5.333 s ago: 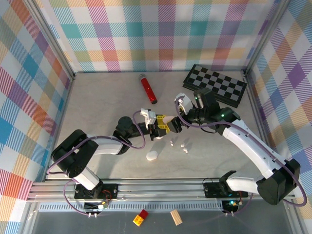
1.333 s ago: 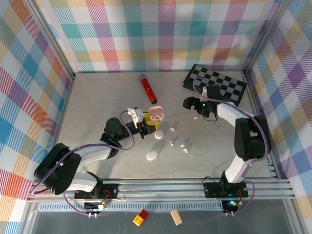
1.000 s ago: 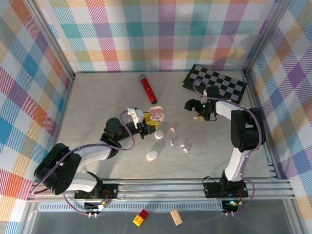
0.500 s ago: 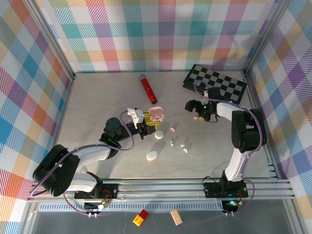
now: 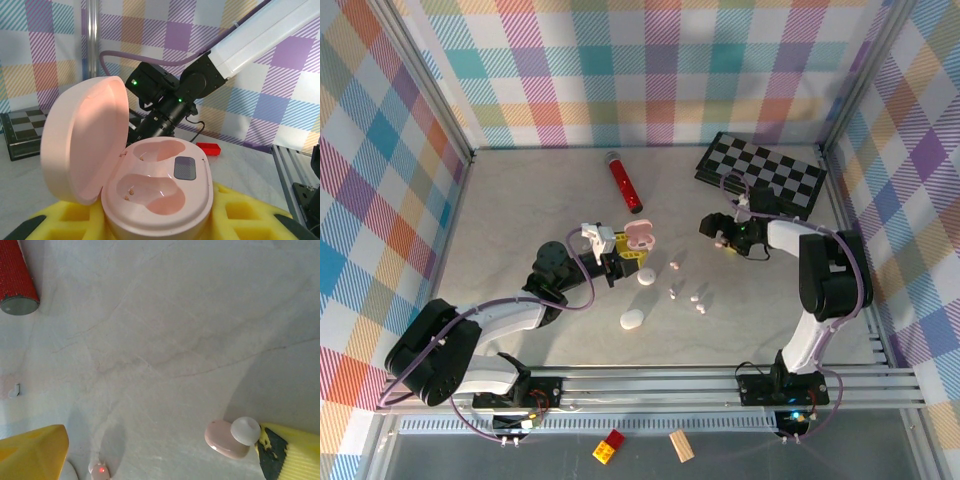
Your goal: Insert wireless bluetooth earbuds into charging case
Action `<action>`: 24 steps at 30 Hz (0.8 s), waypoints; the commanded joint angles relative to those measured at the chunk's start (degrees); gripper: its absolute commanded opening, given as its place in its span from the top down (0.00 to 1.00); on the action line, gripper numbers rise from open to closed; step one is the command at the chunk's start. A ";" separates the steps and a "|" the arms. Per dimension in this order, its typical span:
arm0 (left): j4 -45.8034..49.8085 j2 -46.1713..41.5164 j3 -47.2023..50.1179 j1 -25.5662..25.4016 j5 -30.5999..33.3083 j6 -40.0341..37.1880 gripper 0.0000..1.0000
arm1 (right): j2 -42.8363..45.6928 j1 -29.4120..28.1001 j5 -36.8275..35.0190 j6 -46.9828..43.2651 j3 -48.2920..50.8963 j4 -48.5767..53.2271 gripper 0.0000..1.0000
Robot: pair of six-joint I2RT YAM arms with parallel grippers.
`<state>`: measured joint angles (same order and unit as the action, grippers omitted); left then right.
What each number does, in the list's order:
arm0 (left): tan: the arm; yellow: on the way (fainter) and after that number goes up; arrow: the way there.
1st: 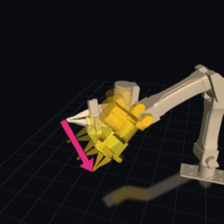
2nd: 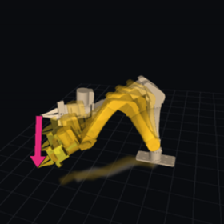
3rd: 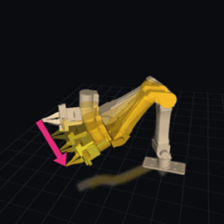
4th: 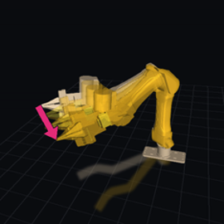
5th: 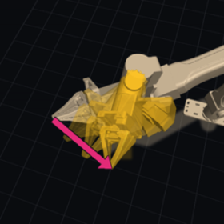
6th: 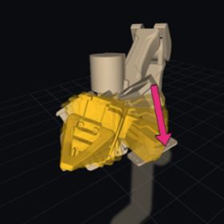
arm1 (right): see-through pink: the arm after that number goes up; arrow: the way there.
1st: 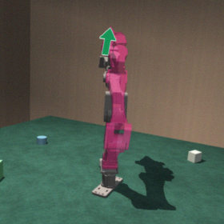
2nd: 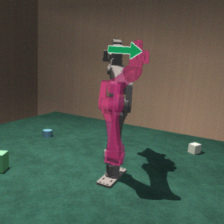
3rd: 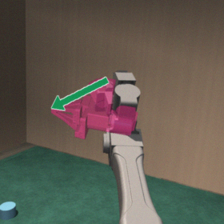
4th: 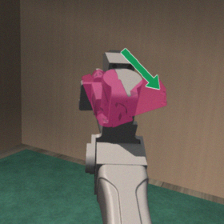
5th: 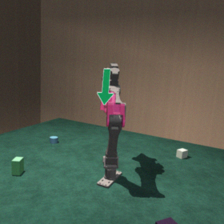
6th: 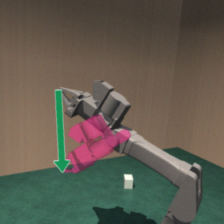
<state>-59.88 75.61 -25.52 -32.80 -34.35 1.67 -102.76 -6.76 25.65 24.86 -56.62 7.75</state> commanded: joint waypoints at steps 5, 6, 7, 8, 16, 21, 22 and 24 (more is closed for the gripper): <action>-2.70 -0.29 0.60 0.54 0.50 -0.88 0.68 | 2.87 -0.26 -0.57 0.60 1.14 2.98 0.06; -2.87 -0.23 0.64 0.54 0.66 -0.88 0.68 | 3.21 -0.34 -1.94 0.03 0.78 4.19 0.06; -3.04 -0.20 0.71 0.61 0.77 -0.92 0.68 | 3.69 -0.63 -3.64 -0.67 0.34 5.45 0.06; -3.18 -0.20 0.84 0.63 0.98 -0.97 0.68 | 4.25 -1.07 -5.60 -1.56 -0.29 7.08 0.06; -4.86 -0.75 3.63 2.76 2.09 -0.63 0.68 | 5.18 -6.59 -23.36 -10.75 -8.79 23.22 0.06; -3.52 -3.24 5.86 4.38 3.11 -0.22 0.68 | 1.55 -9.52 -35.54 -15.74 -15.35 32.29 0.06; -2.72 -3.87 6.27 4.49 3.31 -0.39 0.68 | 0.19 -10.05 -38.31 -17.04 -16.97 33.79 0.08; -1.70 -4.99 7.14 4.65 3.82 -0.49 0.68 | -2.26 -11.25 -42.78 -19.16 -19.26 36.15 0.10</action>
<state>-60.25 72.93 -19.27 -28.69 -31.31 1.69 -101.41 -16.97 -6.74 10.90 -73.43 35.62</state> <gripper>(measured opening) 0.356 0.905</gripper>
